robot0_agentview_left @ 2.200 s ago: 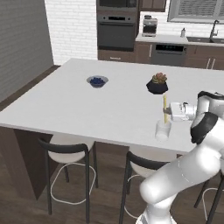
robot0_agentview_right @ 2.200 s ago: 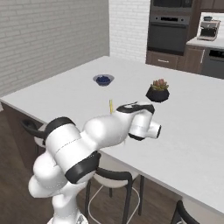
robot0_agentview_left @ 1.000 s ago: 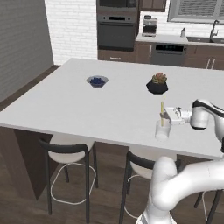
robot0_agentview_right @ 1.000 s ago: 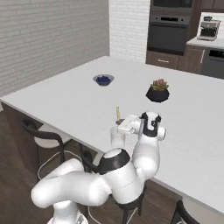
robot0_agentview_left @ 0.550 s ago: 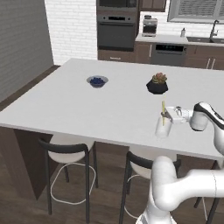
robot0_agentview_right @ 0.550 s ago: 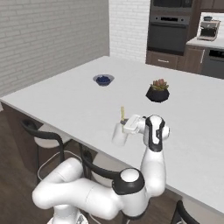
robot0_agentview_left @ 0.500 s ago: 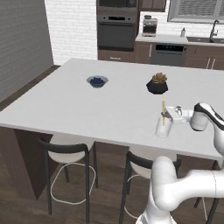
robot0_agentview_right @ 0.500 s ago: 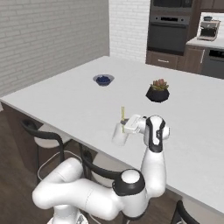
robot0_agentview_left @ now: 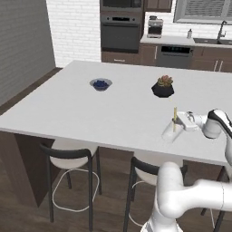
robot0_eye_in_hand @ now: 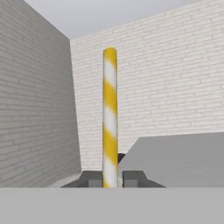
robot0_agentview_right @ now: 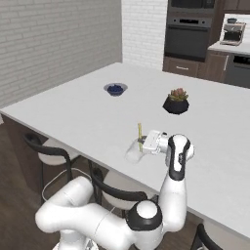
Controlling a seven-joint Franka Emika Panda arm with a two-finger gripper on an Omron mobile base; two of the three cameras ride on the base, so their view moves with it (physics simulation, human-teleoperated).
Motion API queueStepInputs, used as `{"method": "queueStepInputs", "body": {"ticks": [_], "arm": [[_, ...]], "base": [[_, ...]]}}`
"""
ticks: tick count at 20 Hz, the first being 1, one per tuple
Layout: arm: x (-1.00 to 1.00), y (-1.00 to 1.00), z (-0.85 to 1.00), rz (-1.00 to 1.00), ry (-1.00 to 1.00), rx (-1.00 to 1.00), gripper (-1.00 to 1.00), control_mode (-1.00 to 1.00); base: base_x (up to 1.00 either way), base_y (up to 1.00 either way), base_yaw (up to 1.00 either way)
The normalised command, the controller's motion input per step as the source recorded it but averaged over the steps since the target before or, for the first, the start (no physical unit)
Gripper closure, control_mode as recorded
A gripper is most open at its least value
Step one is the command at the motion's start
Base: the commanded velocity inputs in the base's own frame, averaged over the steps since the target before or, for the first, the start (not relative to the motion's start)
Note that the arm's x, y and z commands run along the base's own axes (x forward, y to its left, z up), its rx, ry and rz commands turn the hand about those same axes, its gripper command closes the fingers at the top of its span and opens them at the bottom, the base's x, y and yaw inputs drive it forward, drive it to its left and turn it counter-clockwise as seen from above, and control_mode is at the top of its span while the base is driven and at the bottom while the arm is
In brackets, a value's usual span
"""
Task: Take a straw from the drawer in front and place it inside the glass cup on the dining counter.
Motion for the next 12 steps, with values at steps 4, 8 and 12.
{"method": "queueStepInputs", "body": {"ticks": [4,8,12], "arm": [[-0.11,0.25,-0.05,0.00,0.00,0.00,1.00,-1.00],[0.01,0.42,-0.04,0.00,0.00,0.00,1.00,-1.00],[0.00,0.35,-0.10,0.00,0.00,0.00,-1.00,-1.00]], "base": [[0.00,0.00,0.00],[0.00,0.00,0.00],[0.00,0.00,0.00]]}}
